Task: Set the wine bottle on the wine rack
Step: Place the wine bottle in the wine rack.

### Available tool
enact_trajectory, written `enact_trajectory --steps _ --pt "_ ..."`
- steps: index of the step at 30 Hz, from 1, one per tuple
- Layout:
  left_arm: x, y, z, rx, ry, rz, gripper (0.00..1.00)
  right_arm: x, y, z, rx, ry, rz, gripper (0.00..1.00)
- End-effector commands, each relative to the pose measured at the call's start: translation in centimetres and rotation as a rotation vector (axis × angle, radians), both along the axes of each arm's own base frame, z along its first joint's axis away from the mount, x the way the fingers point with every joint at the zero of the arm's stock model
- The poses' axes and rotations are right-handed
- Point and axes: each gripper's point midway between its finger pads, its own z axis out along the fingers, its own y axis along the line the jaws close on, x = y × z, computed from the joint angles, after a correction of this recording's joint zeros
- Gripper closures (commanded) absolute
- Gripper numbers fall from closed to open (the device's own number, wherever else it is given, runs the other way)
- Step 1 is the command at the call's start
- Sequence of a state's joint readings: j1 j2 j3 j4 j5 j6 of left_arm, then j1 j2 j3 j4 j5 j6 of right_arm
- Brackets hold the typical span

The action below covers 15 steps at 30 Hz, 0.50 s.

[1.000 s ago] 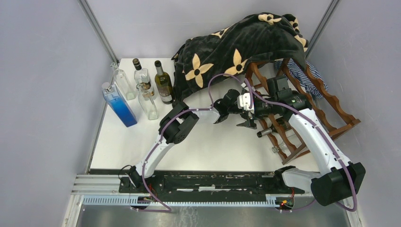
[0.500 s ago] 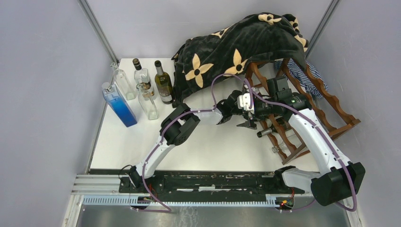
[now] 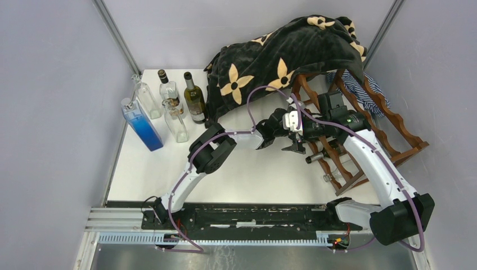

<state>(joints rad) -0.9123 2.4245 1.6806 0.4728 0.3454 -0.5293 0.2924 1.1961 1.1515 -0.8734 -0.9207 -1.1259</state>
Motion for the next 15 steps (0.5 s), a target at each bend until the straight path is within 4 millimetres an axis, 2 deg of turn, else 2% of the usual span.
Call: enact_trajectory --steps 1,11,15 --pt "1.3 0.8 6.1 -0.077 -0.153 0.079 0.32 -0.1 0.2 1.2 0.037 -0.039 0.011 0.02" --pt "1.2 3.6 7.9 -0.088 -0.207 0.165 0.33 -0.5 0.1 1.4 0.043 -0.047 0.016 0.02" --pt "0.9 5.4 7.6 -0.071 -0.219 0.213 0.34 -0.7 0.1 1.5 0.046 -0.047 0.02 0.02"
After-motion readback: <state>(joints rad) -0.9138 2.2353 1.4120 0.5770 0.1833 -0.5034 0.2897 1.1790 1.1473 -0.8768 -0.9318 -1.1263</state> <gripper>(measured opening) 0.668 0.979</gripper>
